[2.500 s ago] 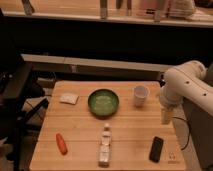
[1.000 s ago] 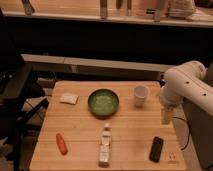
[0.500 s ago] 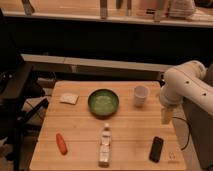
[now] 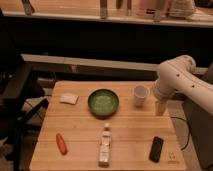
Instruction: Place the ceramic cup in the ceramic bowl
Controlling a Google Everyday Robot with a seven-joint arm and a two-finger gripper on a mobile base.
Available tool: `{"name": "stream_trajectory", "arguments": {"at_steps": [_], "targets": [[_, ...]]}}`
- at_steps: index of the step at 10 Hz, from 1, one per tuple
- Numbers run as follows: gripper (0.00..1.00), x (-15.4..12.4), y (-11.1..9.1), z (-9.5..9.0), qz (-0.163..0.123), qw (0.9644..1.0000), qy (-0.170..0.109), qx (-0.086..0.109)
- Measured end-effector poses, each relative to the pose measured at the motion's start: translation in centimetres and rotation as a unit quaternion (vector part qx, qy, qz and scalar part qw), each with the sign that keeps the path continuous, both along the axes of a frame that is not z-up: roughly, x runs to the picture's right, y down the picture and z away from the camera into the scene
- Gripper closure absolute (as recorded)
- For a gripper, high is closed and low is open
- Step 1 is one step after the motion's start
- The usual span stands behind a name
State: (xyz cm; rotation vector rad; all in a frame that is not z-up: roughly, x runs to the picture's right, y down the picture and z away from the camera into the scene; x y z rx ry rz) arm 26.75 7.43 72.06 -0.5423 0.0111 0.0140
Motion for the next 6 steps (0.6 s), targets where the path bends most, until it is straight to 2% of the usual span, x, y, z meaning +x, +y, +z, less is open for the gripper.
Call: {"name": "stream_trajectory", "arguments": {"at_steps": [6], "targets": [[0.20, -0.8, -0.7, 2.6, -0.004, 0.9998, -0.018, 0.005]]}}
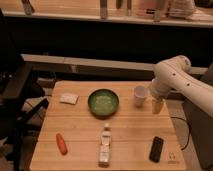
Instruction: Place the ceramic cup in the ceramic bowl
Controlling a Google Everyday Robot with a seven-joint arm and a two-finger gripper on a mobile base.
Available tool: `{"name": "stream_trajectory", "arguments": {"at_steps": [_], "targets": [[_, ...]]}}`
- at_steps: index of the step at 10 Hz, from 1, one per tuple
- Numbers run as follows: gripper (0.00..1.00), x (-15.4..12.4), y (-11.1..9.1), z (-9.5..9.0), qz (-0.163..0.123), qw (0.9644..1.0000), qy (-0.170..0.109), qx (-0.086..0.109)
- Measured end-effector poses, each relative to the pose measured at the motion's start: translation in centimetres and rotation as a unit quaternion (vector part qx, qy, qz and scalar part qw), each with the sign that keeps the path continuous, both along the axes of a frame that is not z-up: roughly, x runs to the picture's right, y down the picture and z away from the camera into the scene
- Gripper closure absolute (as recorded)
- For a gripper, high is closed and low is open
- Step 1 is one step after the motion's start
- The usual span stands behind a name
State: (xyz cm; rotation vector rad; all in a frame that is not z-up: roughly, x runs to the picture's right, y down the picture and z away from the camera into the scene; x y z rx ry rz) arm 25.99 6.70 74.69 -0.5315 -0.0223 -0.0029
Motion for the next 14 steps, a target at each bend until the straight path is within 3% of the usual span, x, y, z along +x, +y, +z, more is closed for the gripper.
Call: {"name": "stream_trajectory", "arguments": {"at_steps": [14], "targets": [[0.20, -0.3, -0.7, 6.9, -0.006, 0.9995, -0.031, -0.010]]}}
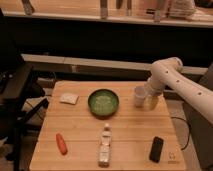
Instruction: Place the ceramic cup in the ceramic bowl
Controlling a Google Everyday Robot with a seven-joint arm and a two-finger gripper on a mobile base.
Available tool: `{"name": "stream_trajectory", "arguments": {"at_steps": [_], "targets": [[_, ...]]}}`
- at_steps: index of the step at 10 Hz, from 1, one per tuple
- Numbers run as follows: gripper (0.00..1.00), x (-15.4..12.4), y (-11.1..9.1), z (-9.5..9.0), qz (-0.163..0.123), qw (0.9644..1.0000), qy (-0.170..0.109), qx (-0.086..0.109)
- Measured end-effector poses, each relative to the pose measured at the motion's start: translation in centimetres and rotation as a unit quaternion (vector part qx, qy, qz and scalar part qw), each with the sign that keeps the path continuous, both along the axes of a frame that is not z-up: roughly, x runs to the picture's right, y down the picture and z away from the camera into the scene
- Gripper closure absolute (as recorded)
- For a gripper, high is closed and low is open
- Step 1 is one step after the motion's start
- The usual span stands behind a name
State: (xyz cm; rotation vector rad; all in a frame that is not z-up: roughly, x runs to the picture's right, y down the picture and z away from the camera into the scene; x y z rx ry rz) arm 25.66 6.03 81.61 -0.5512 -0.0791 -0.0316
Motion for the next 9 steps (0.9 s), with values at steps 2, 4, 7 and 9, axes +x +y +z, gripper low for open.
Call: {"name": "stream_trajectory", "arguments": {"at_steps": [2, 4, 7, 9], "targets": [[0.20, 0.1, 0.2, 0.5, -0.001, 1.0000, -0.001, 0.000], [0.20, -0.1, 0.4, 1.3, -0.004, 1.0000, -0.003, -0.002], [0.20, -0.3, 0.8, 2.1, -0.007, 0.9999, -0.006, -0.004], [0.20, -0.3, 0.9, 2.4, -0.008, 0.9999, -0.008, -0.004]]}}
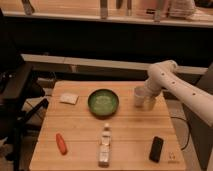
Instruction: Place the ceramic cup in the ceramic bowl
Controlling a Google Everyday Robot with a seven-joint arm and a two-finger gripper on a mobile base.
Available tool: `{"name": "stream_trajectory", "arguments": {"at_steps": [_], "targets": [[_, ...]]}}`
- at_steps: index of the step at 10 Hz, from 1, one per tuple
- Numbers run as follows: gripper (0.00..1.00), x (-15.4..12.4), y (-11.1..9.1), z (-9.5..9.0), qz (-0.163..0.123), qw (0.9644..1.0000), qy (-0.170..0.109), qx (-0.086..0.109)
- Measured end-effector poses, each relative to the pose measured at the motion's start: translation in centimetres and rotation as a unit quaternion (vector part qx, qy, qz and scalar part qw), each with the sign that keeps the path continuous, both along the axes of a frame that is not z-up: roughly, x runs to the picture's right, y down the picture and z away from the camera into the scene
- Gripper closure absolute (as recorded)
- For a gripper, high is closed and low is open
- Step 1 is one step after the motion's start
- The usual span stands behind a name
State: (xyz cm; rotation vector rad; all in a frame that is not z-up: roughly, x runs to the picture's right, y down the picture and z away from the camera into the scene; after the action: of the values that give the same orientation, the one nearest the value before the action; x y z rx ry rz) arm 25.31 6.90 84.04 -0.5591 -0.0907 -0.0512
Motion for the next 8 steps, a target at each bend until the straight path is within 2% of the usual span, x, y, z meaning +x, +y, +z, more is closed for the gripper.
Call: {"name": "stream_trajectory", "arguments": {"at_steps": [6, 8], "targets": [[0.24, -0.49, -0.04, 0.62, -0.005, 1.0000, -0.005, -0.005], [0.42, -0.91, -0.17, 0.75, -0.008, 0.9999, -0.007, -0.006]]}}
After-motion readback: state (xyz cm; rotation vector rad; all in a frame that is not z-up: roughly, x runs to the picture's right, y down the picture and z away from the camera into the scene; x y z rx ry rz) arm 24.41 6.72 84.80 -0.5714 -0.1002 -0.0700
